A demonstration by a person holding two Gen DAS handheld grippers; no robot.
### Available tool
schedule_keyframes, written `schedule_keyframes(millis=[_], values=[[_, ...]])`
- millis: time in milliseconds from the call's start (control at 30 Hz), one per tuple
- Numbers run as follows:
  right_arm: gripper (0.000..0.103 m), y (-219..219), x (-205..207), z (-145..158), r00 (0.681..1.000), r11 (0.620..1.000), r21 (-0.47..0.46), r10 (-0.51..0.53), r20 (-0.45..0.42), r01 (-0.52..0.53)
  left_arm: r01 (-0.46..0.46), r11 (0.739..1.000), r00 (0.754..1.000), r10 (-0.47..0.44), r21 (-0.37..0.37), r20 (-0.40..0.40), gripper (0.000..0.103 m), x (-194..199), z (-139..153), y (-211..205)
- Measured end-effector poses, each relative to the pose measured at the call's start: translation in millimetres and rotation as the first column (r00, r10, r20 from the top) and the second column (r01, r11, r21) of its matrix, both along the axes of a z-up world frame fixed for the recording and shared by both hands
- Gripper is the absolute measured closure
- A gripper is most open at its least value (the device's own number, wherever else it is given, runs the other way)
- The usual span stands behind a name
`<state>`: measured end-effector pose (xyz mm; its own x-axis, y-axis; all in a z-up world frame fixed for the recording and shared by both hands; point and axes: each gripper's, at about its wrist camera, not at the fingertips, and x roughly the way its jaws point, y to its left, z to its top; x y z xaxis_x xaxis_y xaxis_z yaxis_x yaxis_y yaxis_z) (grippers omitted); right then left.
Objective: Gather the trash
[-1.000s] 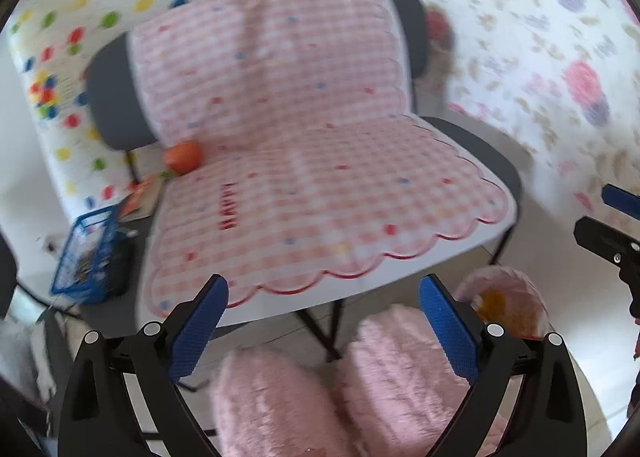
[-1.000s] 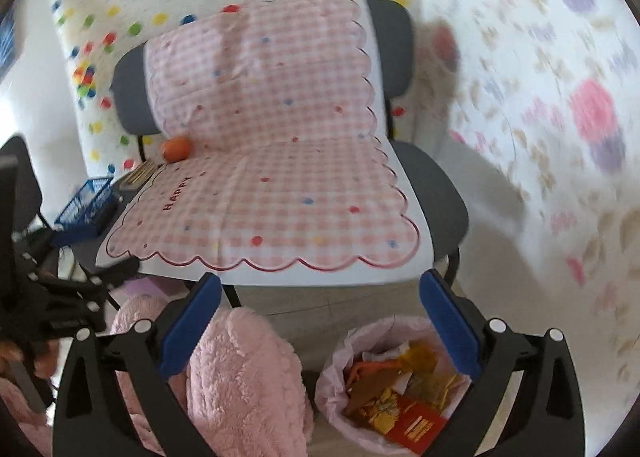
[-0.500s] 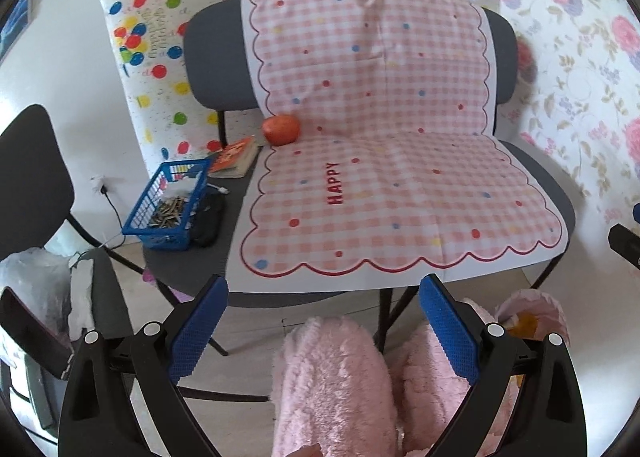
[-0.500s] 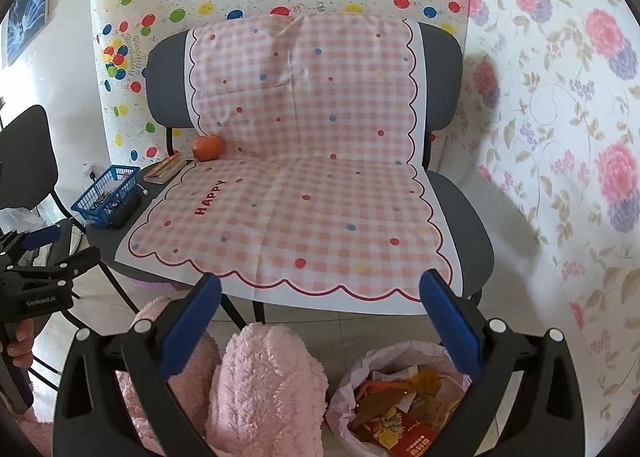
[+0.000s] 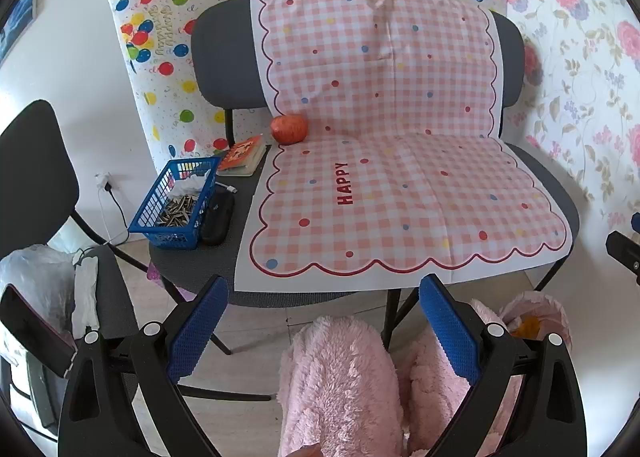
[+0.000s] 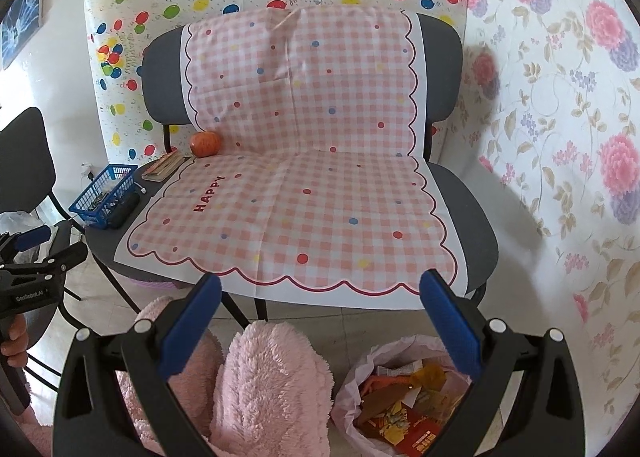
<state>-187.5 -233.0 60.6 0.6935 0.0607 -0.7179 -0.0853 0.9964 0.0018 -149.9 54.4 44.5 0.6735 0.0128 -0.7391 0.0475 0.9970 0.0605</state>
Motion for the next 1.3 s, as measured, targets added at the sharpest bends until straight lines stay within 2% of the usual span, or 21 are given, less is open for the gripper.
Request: schedule_keyframes(millis=[1300], values=[[0.006, -4.0, 1.2, -5.2, 1.0, 1.0, 0.013, -0.002, -0.008, 0.002, -0.009, 1.0, 1.0, 0.009, -0.001, -0.01, 0.008, 0.5, -4.1, 2.7]])
